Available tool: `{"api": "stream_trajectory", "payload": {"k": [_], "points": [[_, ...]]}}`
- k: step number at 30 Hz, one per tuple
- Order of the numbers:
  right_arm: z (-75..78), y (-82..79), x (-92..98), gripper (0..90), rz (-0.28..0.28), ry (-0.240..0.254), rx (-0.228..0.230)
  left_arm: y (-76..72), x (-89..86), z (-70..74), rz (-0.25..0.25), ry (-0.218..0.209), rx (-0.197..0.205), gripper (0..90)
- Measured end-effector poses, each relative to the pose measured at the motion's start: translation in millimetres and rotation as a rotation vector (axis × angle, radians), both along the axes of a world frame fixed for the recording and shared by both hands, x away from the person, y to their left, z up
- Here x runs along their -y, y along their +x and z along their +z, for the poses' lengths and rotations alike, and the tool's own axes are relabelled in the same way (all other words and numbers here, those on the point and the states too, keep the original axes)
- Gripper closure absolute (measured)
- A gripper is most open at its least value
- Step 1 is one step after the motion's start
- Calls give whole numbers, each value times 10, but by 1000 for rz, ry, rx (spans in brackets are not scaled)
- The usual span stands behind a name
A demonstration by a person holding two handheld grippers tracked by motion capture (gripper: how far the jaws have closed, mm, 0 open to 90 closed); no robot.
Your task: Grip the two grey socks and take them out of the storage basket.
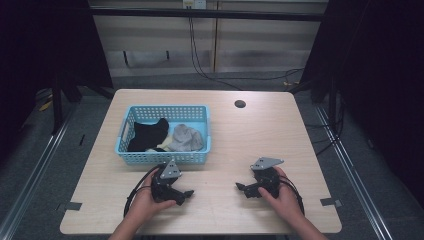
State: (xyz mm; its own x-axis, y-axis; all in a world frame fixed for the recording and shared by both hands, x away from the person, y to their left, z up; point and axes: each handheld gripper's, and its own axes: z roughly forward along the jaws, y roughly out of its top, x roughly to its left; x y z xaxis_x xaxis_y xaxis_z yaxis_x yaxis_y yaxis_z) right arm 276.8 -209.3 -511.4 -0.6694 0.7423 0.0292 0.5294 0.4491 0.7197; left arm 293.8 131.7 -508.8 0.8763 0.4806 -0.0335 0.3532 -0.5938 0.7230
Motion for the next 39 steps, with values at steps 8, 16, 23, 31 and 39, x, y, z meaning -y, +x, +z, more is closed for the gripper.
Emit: {"api": "stream_trajectory", "payload": {"k": [8,16,23,31,39], "points": [[0,0,0,121,0,0,0,0,13,12,8,12,-6,125],[0,0,0,121,0,0,0,25,87,151,-4,121,-93,185],[0,0,0,121,0,0,0,41,113,287,-40,198,-170,221],[0,0,0,121,0,0,0,116,92,470,-35,251,-222,236],[0,0,0,121,0,0,0,287,66,852,11,249,-225,247]]}}
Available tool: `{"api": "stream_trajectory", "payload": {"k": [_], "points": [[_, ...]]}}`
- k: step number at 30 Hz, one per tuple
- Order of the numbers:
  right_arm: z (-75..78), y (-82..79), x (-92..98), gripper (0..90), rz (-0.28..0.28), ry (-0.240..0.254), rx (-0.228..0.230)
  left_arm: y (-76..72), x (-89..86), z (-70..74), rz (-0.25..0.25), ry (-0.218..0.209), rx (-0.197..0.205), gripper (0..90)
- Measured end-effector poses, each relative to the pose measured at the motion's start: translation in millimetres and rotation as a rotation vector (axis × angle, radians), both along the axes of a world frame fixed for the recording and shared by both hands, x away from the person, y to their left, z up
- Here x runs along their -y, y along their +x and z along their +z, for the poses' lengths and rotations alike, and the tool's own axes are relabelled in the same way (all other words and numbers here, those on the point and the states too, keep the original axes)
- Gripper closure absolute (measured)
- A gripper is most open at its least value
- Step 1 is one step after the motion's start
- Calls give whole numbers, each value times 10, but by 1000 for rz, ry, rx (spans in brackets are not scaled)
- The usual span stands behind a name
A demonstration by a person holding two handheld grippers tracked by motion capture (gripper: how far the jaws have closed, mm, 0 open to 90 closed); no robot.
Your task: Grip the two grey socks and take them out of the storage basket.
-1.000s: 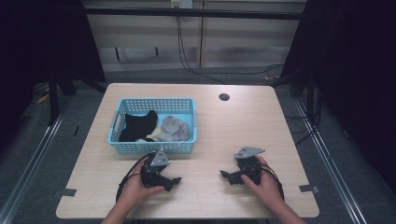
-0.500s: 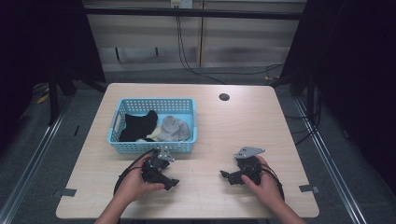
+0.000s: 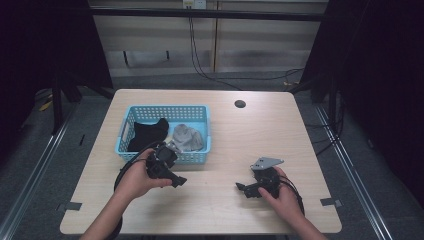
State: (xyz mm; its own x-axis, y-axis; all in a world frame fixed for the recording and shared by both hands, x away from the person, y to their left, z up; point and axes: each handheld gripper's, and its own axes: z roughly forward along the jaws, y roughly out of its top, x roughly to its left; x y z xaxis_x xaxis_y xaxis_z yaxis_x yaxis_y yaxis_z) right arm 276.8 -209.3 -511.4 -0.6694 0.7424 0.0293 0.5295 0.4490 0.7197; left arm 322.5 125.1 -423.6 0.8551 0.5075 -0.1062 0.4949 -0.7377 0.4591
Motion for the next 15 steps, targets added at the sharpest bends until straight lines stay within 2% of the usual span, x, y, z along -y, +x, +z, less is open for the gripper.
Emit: {"api": "stream_trajectory", "payload": {"k": [1,2,3,4,5,9,11,13,14,15], "points": [[0,0,0,121,0,0,0,52,6,96,5,1,3,247],[0,0,0,121,0,0,0,52,6,96,5,1,3,248],[0,0,0,121,0,0,0,92,20,192,15,-4,7,249],[0,0,0,121,0,0,0,92,20,192,15,-4,7,250],[0,0,0,121,0,0,0,135,38,272,20,-6,8,251],[0,0,0,121,0,0,0,224,65,341,32,-2,-7,250],[0,0,0,121,0,0,0,308,78,351,48,8,-25,251],[0,0,0,121,0,0,0,411,91,360,68,15,-29,251],[0,0,0,121,0,0,0,411,91,360,68,15,-29,250],[0,-1,-2,121,-2,2,-1,482,104,369,88,15,-28,251]]}}
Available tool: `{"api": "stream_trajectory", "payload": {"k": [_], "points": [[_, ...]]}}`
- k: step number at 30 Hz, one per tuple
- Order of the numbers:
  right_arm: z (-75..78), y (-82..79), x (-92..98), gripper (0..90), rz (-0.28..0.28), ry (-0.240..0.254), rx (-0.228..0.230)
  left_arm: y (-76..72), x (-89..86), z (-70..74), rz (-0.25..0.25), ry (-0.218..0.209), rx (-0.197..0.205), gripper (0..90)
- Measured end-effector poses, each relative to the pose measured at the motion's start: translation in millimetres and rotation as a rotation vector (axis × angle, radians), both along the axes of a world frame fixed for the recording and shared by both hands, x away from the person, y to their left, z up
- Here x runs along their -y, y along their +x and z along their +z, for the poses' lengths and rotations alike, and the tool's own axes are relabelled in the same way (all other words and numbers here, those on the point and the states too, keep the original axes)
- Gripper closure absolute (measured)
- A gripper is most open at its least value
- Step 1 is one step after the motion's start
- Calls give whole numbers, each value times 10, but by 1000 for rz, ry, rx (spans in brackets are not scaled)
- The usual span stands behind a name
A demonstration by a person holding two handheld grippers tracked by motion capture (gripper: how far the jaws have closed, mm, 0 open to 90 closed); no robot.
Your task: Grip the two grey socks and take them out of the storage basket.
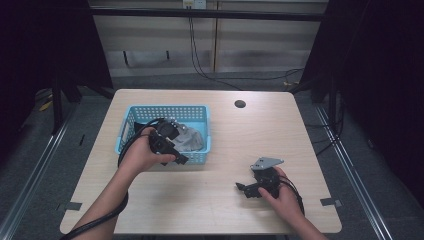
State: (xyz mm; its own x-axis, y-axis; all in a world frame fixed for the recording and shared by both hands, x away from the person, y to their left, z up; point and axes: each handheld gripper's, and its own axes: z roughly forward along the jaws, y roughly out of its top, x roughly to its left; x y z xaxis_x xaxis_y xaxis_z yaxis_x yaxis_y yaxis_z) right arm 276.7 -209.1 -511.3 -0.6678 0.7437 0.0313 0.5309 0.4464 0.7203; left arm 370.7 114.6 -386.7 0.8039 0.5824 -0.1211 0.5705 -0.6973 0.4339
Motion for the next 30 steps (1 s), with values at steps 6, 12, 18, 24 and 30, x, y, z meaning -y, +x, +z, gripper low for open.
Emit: {"api": "stream_trajectory", "payload": {"k": [6,12,18,24,30], "points": [[0,0,0,121,0,0,0,209,52,-56,38,14,-23,250],[-1,2,1,121,1,0,3,378,102,-169,106,14,-33,233],[-1,2,1,121,1,0,3,606,146,-236,179,-14,-48,285],[-2,3,1,121,3,-1,6,721,184,-403,230,40,-41,304],[0,1,0,121,1,0,2,754,231,-531,223,94,-36,332]]}}
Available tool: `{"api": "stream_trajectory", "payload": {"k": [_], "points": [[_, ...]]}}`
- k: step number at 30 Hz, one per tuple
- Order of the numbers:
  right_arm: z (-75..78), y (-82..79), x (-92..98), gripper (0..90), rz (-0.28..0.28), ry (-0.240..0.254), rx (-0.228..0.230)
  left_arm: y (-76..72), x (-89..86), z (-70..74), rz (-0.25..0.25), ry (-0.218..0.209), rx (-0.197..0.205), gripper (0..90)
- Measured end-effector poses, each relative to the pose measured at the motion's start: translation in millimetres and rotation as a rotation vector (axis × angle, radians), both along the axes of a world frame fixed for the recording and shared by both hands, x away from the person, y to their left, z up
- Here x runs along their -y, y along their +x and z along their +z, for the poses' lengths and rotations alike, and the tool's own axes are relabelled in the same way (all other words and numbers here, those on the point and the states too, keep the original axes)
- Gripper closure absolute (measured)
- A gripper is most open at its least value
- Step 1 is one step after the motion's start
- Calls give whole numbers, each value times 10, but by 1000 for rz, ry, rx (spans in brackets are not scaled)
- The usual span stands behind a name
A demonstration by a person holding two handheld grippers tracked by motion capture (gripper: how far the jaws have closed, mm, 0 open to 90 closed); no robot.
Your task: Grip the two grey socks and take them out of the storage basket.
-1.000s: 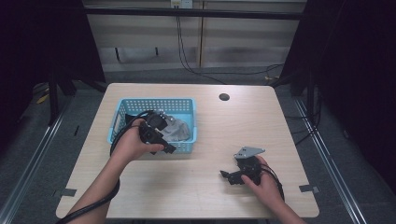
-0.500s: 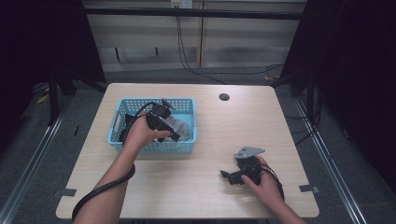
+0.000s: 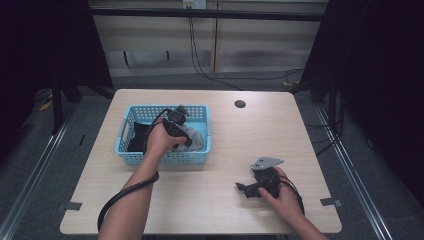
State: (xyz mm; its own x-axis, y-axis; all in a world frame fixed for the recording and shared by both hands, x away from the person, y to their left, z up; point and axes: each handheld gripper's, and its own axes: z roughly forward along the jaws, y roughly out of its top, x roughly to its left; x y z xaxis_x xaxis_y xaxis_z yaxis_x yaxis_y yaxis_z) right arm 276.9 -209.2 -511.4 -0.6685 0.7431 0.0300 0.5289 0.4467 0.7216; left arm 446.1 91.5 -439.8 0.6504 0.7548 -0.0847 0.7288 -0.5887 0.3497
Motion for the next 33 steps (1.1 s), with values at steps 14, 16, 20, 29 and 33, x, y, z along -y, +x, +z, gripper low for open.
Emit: {"api": "stream_trajectory", "payload": {"k": [14,16,20,29,33], "points": [[0,0,0,121,0,0,1,50,41,-157,9,61,-86,651],[0,0,0,121,0,0,1,51,51,-171,13,58,-101,699],[0,0,0,121,0,0,1,62,64,-172,9,61,-116,797],[-1,1,1,121,2,-1,3,86,-19,48,14,46,-111,855],[2,-2,-1,121,-2,1,-4,92,-79,169,15,54,-117,859]]}}
